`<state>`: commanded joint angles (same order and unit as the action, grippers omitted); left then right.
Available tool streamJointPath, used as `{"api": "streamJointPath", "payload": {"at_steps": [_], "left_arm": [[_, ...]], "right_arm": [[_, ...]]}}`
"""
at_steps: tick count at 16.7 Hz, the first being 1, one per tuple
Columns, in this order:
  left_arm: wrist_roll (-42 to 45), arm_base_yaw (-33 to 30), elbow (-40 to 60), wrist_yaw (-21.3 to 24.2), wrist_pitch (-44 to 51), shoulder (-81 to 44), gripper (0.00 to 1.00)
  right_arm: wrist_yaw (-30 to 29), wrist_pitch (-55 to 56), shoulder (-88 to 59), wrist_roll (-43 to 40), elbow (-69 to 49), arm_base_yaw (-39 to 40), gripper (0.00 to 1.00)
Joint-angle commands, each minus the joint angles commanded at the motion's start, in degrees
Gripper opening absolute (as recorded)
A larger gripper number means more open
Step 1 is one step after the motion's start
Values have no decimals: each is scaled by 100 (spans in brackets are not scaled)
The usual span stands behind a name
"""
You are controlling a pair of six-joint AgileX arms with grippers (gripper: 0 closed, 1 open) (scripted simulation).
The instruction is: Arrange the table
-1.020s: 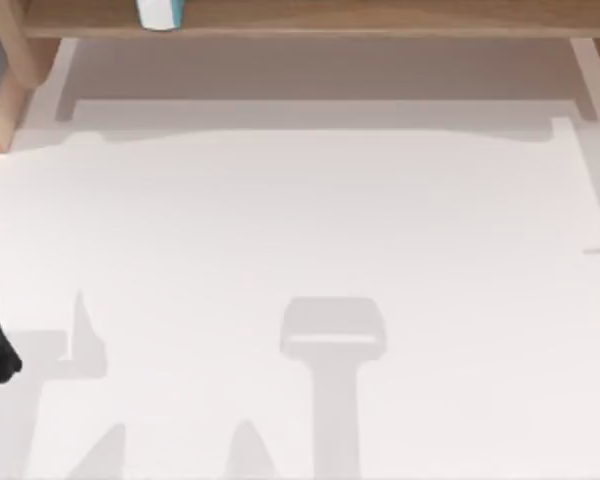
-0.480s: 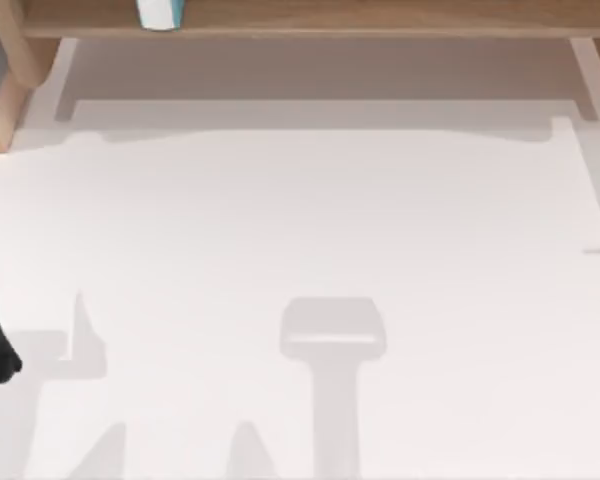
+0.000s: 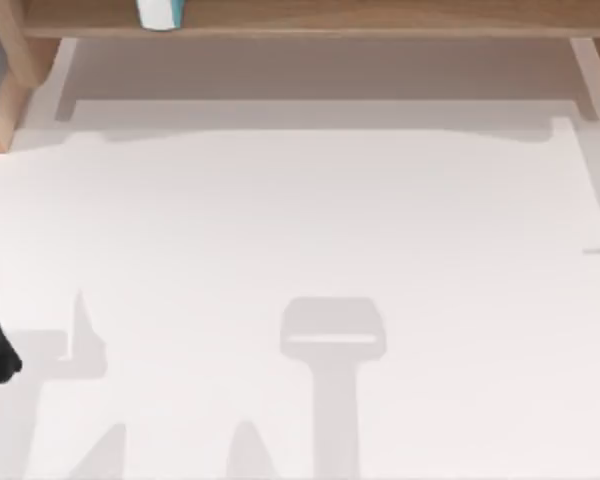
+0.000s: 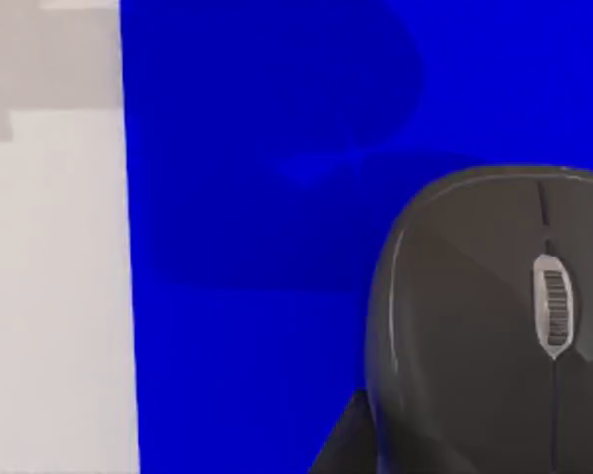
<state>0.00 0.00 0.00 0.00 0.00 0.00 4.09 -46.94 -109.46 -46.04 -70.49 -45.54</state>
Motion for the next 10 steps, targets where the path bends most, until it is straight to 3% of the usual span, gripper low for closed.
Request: {"api": "streamJointPath", "payload": {"at_steps": [5,10], "left_arm": [[0,0,0,0,0,0,100],[0,0,0,0,0,0,100]], "right_arm": [[0,0,0,0,0,0,98],[0,0,0,0,0,0,100]]}}
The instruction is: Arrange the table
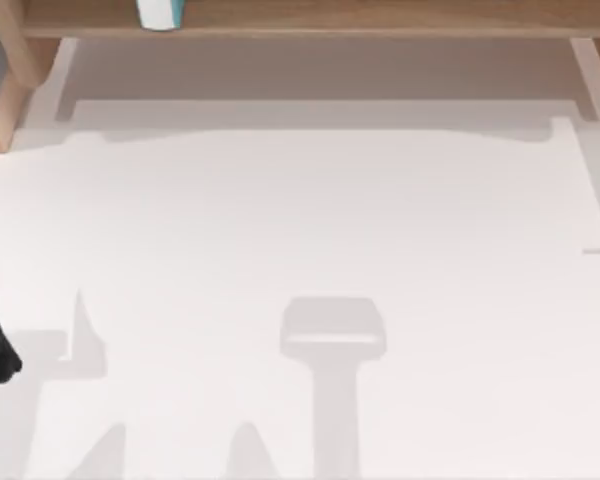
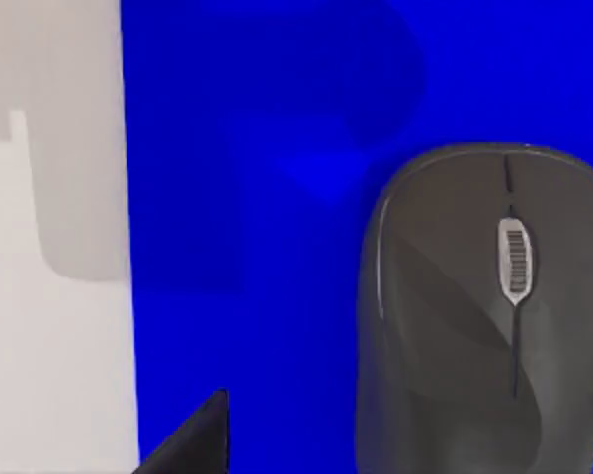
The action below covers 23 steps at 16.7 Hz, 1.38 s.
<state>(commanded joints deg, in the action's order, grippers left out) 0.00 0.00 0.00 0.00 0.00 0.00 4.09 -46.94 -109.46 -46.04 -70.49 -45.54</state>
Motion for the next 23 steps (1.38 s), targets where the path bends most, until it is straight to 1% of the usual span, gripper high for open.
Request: {"api": "streamJointPath", "payload": {"at_steps": [6,9,12,17,20,23], "left_arm": [[0,0,0,0,0,0,100],[0,0,0,0,0,0,100],[0,0,0,0,0,0,100],[0,0,0,0,0,0,100],[0,0,0,0,0,0,100],[0,0,0,0,0,0,100]], "right_arm": [[26,22,20,-13,8,8,100],[240,246,107,-137,122,38,100],[543,725,179,-356,345,27,100],[1053,2162,314,-819,793,-165,100],[1389,3410,377,-1105,1201,-306,100],[1774,4891,394,-1415,1727,-424,100]]}}
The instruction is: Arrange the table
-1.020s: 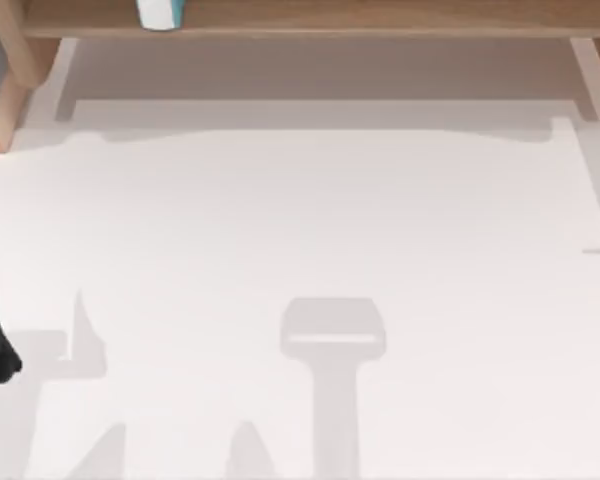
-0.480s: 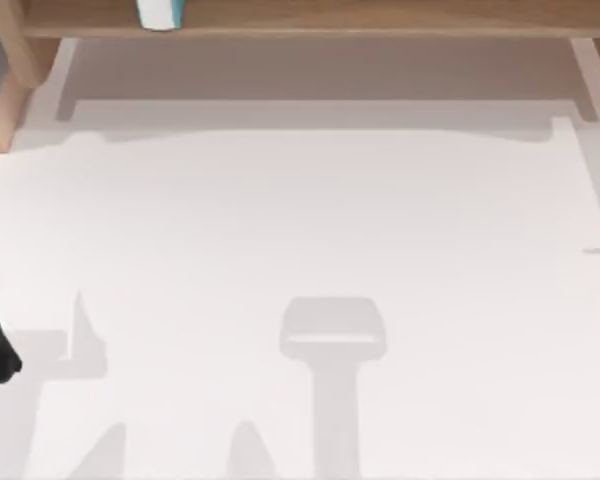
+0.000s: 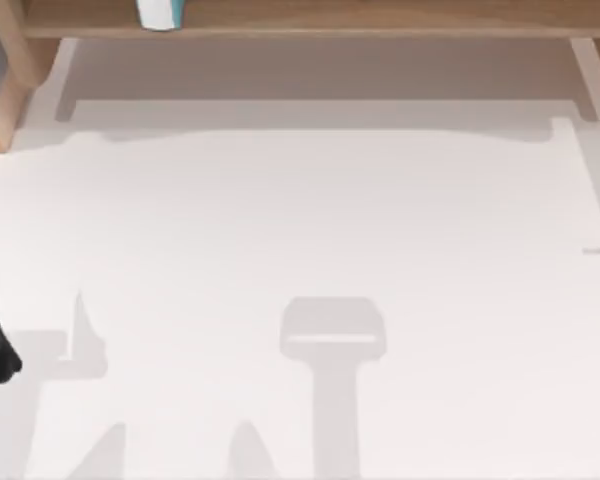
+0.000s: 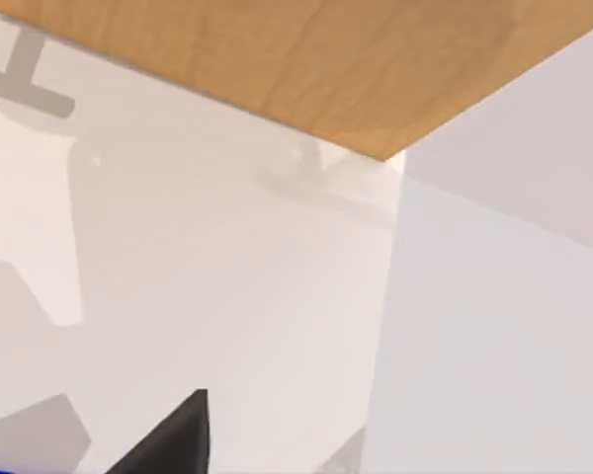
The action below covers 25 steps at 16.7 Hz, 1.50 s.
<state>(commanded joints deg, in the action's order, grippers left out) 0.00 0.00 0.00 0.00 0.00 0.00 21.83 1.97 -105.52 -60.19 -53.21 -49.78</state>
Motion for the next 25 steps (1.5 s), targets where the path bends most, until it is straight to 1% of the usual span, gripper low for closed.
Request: {"api": "streamJointPath", "payload": {"at_steps": [7,11,15,17,19,21,25], "left_arm": [[0,0,0,0,0,0,100],[0,0,0,0,0,0,100],[0,0,0,0,0,0,100],[0,0,0,0,0,0,100],[0,0,0,0,0,0,100],[0,0,0,0,0,0,100],[0,0,0,0,0,0,100]], "right_arm": [[978,3968,-267,-993,1420,-41,100],[1469,6100,-554,-1614,2203,167,100],[1802,7849,-832,-2254,2669,479,100],[1877,8476,-966,-2541,2781,598,100],[1904,8877,-1064,-2760,2828,669,100],[1910,9051,-1111,-2871,2833,696,100],[1910,9051,-1111,-2871,2833,696,100]]}}
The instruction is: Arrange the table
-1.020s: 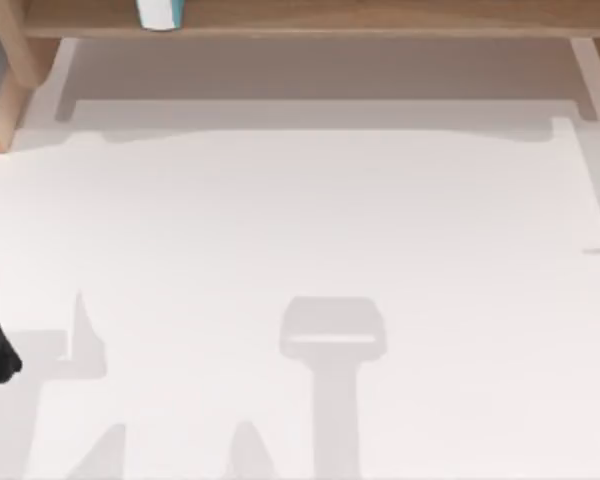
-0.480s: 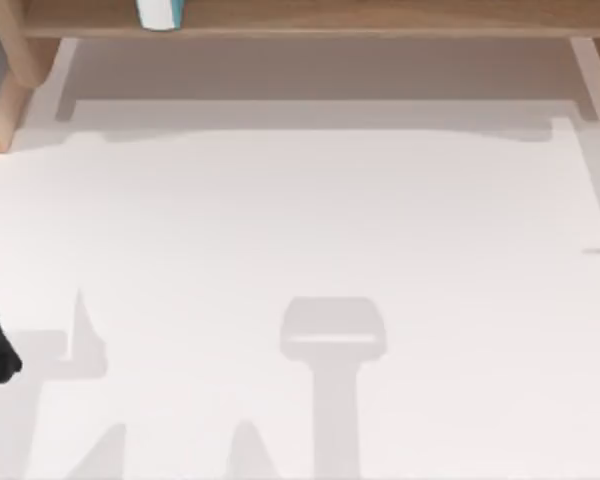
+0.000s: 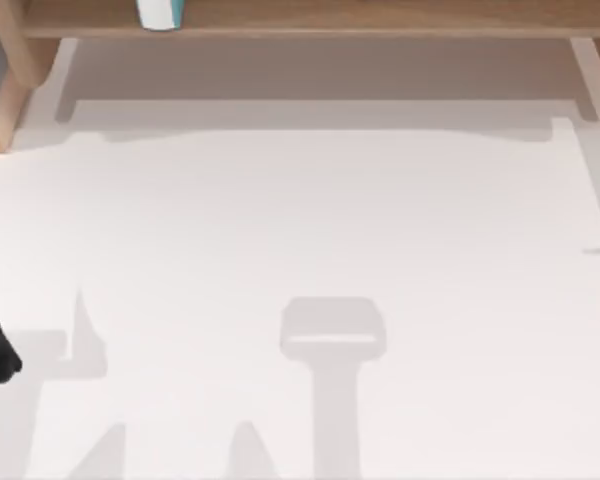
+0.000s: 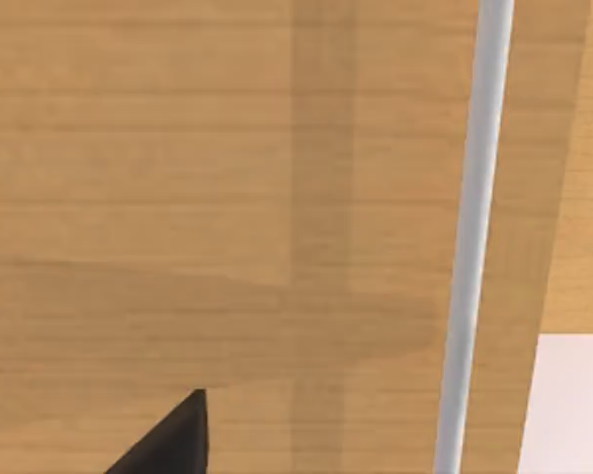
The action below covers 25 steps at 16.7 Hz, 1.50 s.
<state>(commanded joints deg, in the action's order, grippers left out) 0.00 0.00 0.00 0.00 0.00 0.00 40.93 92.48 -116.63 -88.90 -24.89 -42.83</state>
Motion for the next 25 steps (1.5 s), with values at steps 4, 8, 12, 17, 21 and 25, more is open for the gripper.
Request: {"api": "streamJointPath", "payload": {"at_steps": [4,8,12,17,21,25], "left_arm": [[0,0,0,0,0,0,100],[0,0,0,0,0,0,100],[0,0,0,0,0,0,100],[0,0,0,0,0,0,100],[0,0,0,0,0,0,100],[0,0,0,0,0,0,100]], "right_arm": [[-120,-132,-47,0,-176,120,100],[-338,-316,-144,-7,-451,336,100],[-338,-316,-144,-7,-451,336,92],[-338,-316,-144,-7,-451,336,55],[-338,-316,-144,-7,-451,336,25],[-338,-316,-144,-7,-451,336,0]]}}
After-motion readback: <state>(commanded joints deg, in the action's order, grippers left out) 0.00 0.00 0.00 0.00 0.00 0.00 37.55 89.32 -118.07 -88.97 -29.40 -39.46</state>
